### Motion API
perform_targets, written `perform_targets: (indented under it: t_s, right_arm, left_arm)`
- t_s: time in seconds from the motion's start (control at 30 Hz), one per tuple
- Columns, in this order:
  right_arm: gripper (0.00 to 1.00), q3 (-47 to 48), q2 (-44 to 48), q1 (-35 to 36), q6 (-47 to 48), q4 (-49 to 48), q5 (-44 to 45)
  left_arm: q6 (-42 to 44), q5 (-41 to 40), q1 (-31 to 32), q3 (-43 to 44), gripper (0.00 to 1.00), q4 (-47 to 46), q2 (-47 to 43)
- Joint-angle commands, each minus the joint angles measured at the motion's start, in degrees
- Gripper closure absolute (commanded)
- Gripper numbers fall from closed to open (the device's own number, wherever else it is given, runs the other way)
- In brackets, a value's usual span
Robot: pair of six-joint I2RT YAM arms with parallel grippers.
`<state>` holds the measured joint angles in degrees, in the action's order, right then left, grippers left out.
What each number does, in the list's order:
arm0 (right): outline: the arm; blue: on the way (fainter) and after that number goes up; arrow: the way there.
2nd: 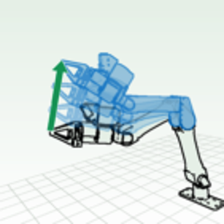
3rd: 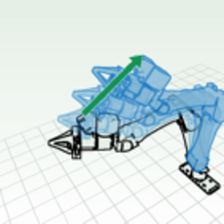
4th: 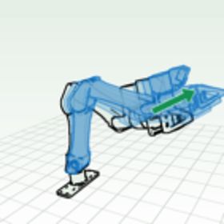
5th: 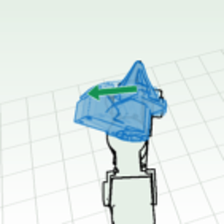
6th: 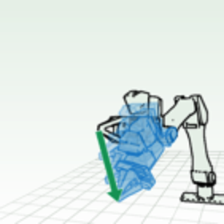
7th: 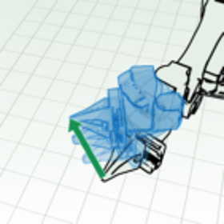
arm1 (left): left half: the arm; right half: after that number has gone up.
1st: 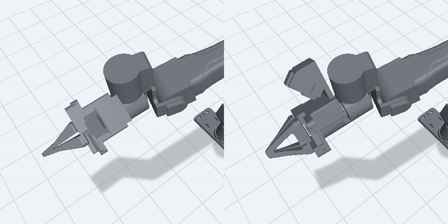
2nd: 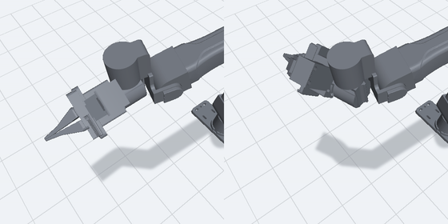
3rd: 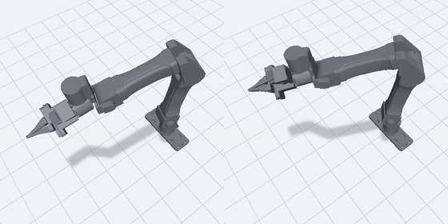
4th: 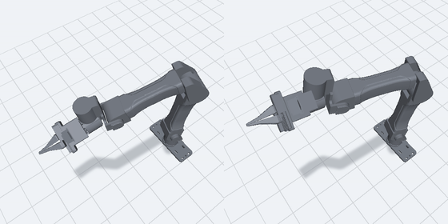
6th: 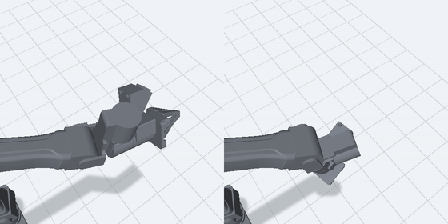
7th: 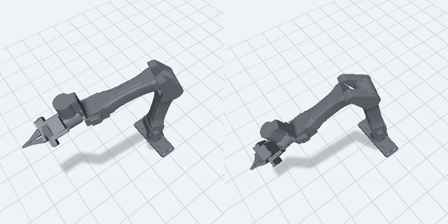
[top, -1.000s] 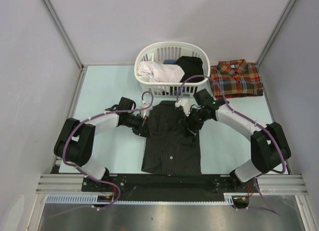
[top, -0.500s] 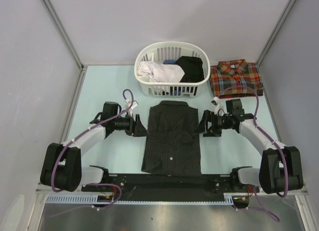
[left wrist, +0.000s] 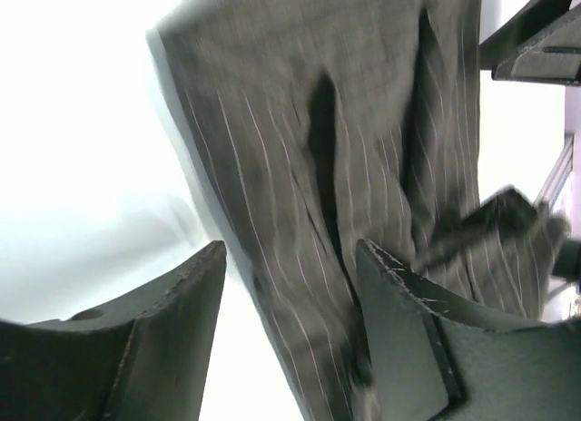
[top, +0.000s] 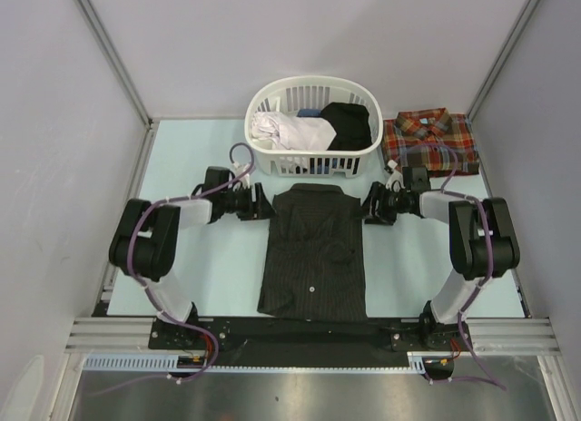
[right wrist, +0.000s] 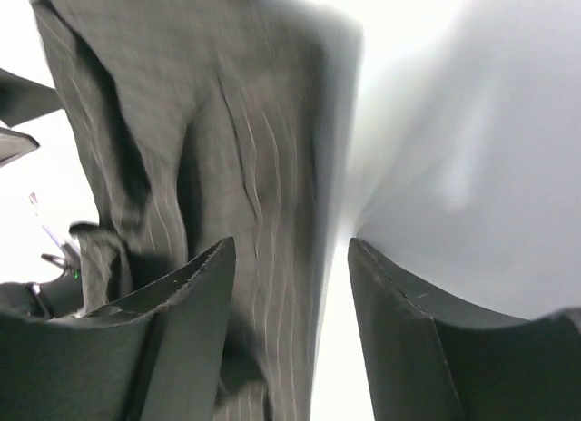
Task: Fold and stack the long sleeve shirts
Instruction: Fold the shirt
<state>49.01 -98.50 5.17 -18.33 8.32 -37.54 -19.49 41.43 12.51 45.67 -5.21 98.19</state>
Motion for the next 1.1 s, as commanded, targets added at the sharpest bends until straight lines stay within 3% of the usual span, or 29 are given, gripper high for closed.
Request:
perform_targets:
  t_s: [0.0,0.07,0.17,0.2,0.3,0.37,0.5,0.53,0.57,0.6,0.67,0.77,0.83,1.0,1.07]
  right_arm:
    - [0.45,4.9,-5.6,0.5,-1.1,-7.3,0.9]
    - [0.51,6.2,-7.1,0.6,-2.0,-10.1,-0.3]
    - [0.69,9.0,-10.7,1.0,-2.4,-10.8,-0.6]
    - [0.79,9.7,-11.6,1.0,-3.0,-11.2,-0.8]
    - [1.0,12.7,-14.3,0.8,-3.7,-11.1,-0.3]
    - [1.0,14.1,-15.2,0.5,-4.1,-11.7,0.1]
    - [1.0,17.2,-16.5,-0.1,-3.9,-11.5,0.0]
    - [1.0,18.0,-16.8,-0.3,-3.3,-10.3,-0.6]
    - [0.93,19.1,-16.7,-0.5,-2.6,-8.7,-1.2]
    - [0.77,19.7,-16.0,-0.9,-1.5,-3.3,-2.7]
    - [0.6,18.1,-10.6,-1.6,0.7,0.2,-3.9]
    - [0.43,11.6,-1.8,-3.9,1.2,5.2,-6.2]
    - [0.36,7.0,7.7,-4.7,0.8,9.4,-7.9]
    - [0.34,-3.2,24.2,-6.3,-5.3,16.6,-12.4]
    - [0.34,-9.3,26.3,-5.6,-8.5,17.3,-12.0]
  left_arm:
    - [-4.1,0.2,0.1,5.3,0.39,-4.1,5.6]
    - [-5.0,1.4,0.3,5.8,0.43,-5.7,7.8]
    - [-5.9,1.9,0.3,7.6,0.62,-7.0,10.7]
    - [-5.9,2.1,0.2,8.3,0.7,-7.0,11.4]
    - [-5.3,2.3,0.2,11.1,0.88,-6.4,13.3]
    - [-5.1,2.0,0.1,12.7,0.97,-6.4,14.2]
    - [-5.9,1.3,-0.1,14.5,1.0,-7.2,15.2]
    - [-6.1,1.8,-0.6,14.9,0.97,-6.8,15.3]
    - [-6.2,2.3,-0.9,15.5,0.81,-6.1,15.1]
    - [-6.1,4.0,-1.2,15.2,0.7,-4.9,13.5]
    - [-5.0,5.8,-1.8,12.0,0.52,-3.6,10.1]
    - [-4.6,9.1,-2.0,5.0,0.42,-1.4,0.5]
    - [-5.3,9.4,-2.0,1.5,0.39,1.9,-7.1]
    - [-8.6,8.8,-2.0,-8.4,0.37,11.3,-19.8]
    - [-10.5,9.0,-1.5,-12.1,0.37,13.0,-24.1]
